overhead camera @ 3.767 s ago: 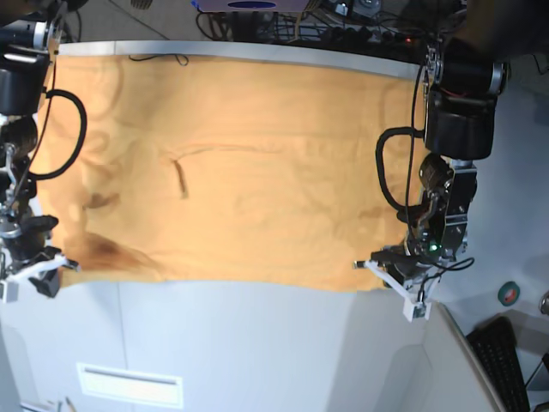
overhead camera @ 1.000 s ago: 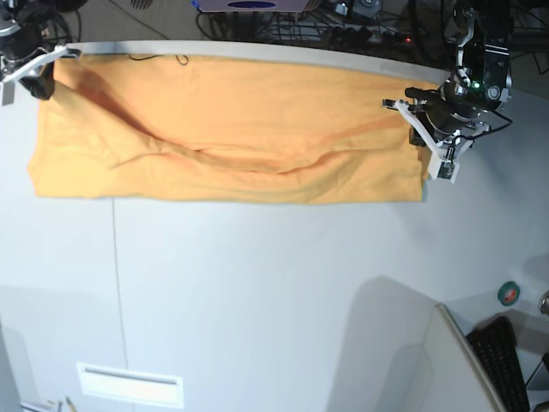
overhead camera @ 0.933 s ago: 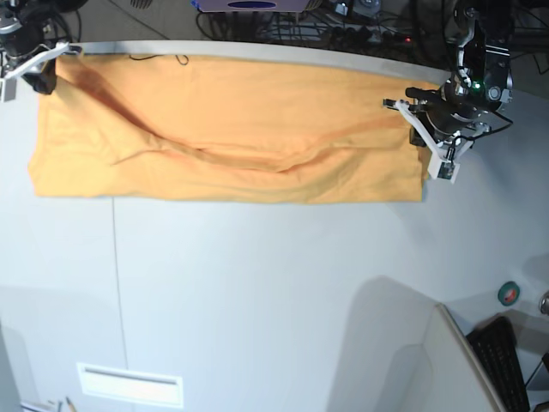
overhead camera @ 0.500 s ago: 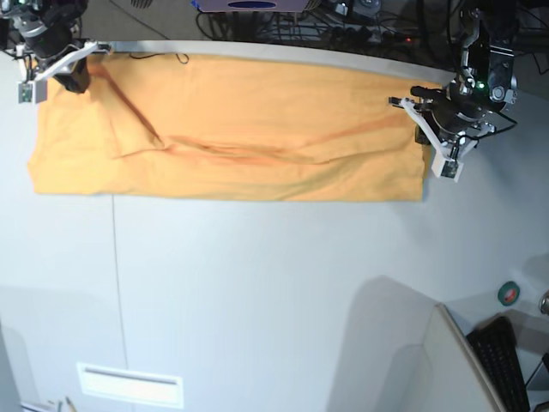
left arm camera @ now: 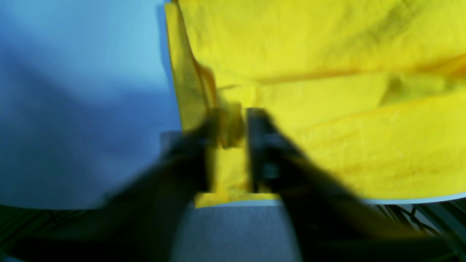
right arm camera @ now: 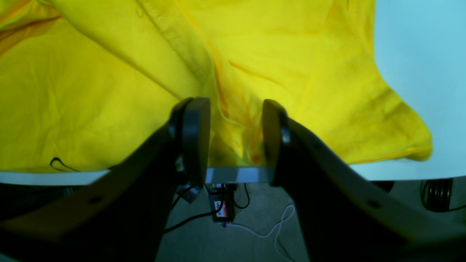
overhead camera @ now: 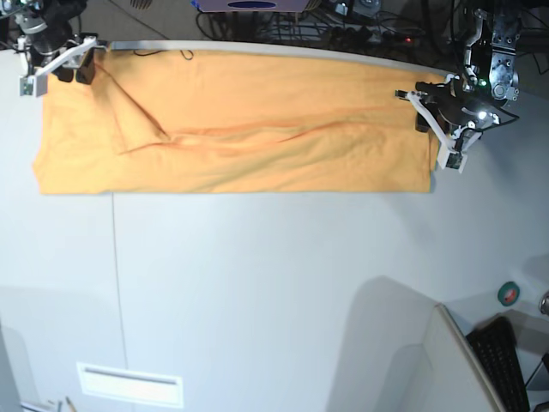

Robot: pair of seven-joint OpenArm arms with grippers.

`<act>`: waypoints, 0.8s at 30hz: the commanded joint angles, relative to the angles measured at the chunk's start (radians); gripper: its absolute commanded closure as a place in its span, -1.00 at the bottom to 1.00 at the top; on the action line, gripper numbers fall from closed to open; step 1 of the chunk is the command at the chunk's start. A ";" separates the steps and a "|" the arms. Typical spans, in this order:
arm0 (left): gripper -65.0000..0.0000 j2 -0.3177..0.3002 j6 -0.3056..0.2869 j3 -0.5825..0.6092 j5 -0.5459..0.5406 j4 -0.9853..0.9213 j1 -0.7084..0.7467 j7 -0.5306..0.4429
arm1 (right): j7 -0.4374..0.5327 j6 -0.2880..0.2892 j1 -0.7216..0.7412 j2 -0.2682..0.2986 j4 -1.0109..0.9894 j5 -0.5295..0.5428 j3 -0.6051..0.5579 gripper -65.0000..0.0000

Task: Layout the t-shirt on the table in an organized manner, then fold the t-shirt properly
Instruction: 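Release the shirt and regrasp the folded edge with both grippers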

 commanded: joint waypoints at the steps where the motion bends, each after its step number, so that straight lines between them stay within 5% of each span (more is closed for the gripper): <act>1: 0.13 -0.013 0.005 -0.011 0.002 0.019 -0.006 -0.012 | 0.022 0.002 -0.010 0.008 0.019 0.009 0.022 0.26; 5: -0.31 -0.012 0.006 -0.057 0.000 0.058 0.000 -0.012 | 0.022 0.002 -0.012 -0.020 0.051 0.010 0.107 0.28; 8: -0.31 -0.001 0.006 -0.138 -0.009 0.110 0.009 -0.012 | 0.023 0.002 -0.001 -0.026 0.102 0.010 0.148 0.28; 11: 0.09 0.065 0.006 -0.146 -0.009 0.134 -0.031 -0.019 | 0.019 0.004 0.099 -0.014 0.108 0.004 0.143 0.43; 13: 0.91 0.131 0.006 -0.141 -0.003 0.095 -0.088 -0.021 | 0.005 0.007 0.195 -0.012 0.062 0.003 0.117 0.84; 14: 1.00 0.157 0.006 -0.126 0.003 0.052 -0.129 -0.021 | -0.007 0.013 0.246 -0.004 0.030 0.003 0.100 1.00; 20: 1.00 0.180 0.006 0.001 0.002 -0.243 -0.307 -0.022 | -0.142 0.024 0.542 0.055 -0.270 0.003 0.067 1.00; 24: 1.00 0.171 0.006 0.061 0.003 -0.372 -0.364 -0.022 | -0.144 0.024 0.663 0.083 -0.478 0.003 0.067 1.00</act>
